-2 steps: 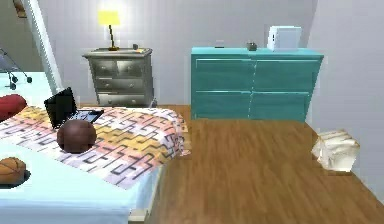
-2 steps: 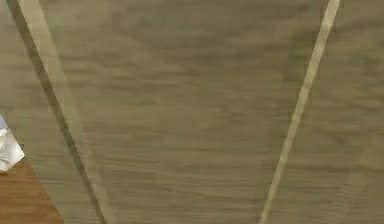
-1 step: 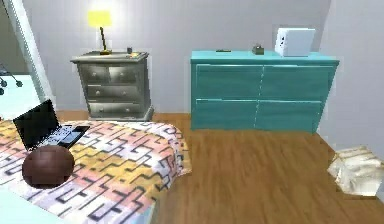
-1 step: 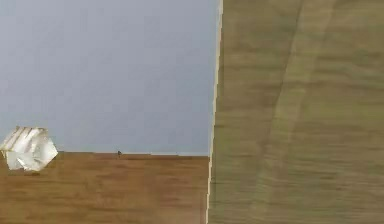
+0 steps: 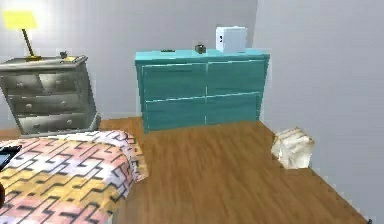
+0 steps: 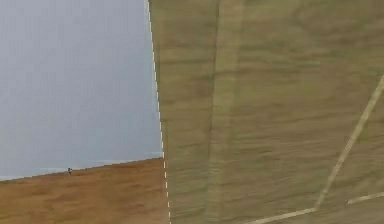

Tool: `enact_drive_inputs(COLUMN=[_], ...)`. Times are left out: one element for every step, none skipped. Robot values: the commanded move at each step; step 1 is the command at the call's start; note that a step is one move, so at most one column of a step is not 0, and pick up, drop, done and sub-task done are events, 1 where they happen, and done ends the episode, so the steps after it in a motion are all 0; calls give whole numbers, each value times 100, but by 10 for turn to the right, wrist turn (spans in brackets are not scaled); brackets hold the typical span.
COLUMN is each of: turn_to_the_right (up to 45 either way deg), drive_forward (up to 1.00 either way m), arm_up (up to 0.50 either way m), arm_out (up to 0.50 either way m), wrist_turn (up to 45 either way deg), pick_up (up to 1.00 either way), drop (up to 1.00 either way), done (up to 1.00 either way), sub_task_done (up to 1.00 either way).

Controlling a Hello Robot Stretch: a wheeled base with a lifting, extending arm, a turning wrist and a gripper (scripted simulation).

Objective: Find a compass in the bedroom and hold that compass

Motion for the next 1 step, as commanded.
enact_drive_inputs(turn_to_the_right=[0], drive_forward=[100], arm_up=[0], arm_out=[0], wrist_turn=[0], pick_up=[0], drop=[0], done=[0], sub_task_done=[0])
